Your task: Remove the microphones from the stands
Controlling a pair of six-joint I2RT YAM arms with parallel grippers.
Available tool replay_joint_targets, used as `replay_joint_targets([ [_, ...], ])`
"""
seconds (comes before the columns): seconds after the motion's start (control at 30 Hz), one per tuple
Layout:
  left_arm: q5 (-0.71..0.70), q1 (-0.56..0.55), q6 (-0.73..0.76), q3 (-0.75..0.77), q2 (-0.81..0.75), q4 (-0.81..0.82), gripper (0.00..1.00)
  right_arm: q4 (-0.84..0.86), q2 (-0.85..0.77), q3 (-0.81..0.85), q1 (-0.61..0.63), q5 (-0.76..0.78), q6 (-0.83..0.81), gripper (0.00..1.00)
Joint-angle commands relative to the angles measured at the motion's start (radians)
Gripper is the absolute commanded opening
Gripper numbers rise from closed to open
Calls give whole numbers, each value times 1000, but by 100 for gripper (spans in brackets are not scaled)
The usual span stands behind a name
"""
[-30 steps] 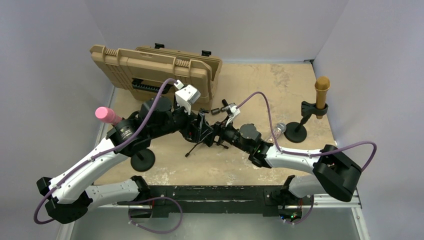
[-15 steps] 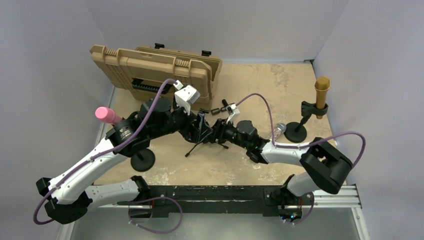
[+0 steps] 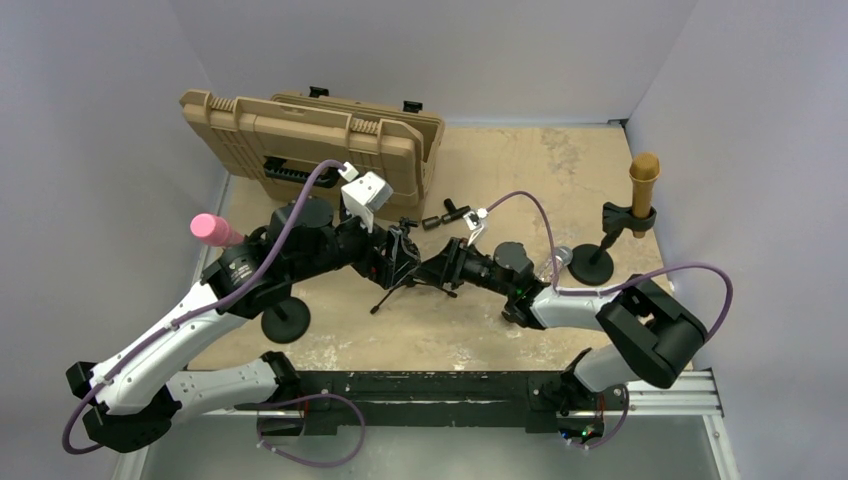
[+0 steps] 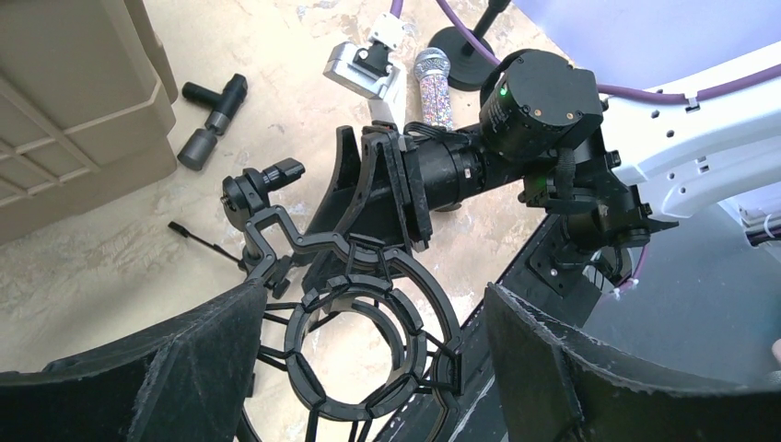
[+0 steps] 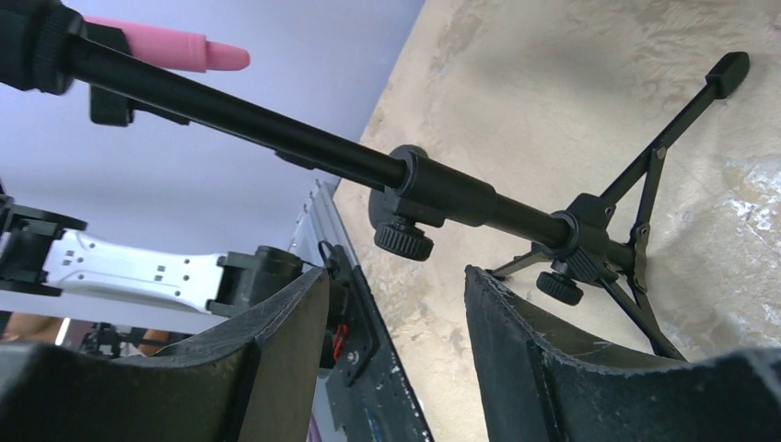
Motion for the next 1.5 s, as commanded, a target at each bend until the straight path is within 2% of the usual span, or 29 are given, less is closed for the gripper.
replay_joint_targets([
  [0.0, 21, 3, -21, -4, -13, 20, 85, 114, 17, 7, -19, -57, 52, 55],
  [0.1, 29, 2, -28, -4, -18, 23, 85, 177, 46, 20, -27, -85, 76, 55],
  [0.33, 41, 3, -31, 1, -29, 18, 85, 191, 122, 52, -27, -88, 67, 50],
  [0.6, 45, 3, -39, -9, -26, 28, 86, 208, 121, 52, -28, -46, 78, 44],
  [0.8, 47, 3, -37, -4, -28, 23, 85, 208, 142, 60, -26, -32, 73, 34],
  [1.07, 58, 2, -51, -21, -28, 32, 85, 218, 162, 70, -26, -33, 68, 33],
  [1.2, 57, 2, -51, -21, -31, 33, 85, 190, 160, 80, -27, -6, 45, 19],
  [1.33, 53, 3, -52, -31, -30, 35, 85, 85, 149, 106, -21, 74, -14, 3],
  [1.47, 51, 3, -56, -43, -30, 45, 85, -47, 113, 133, -10, 195, -82, 0],
])
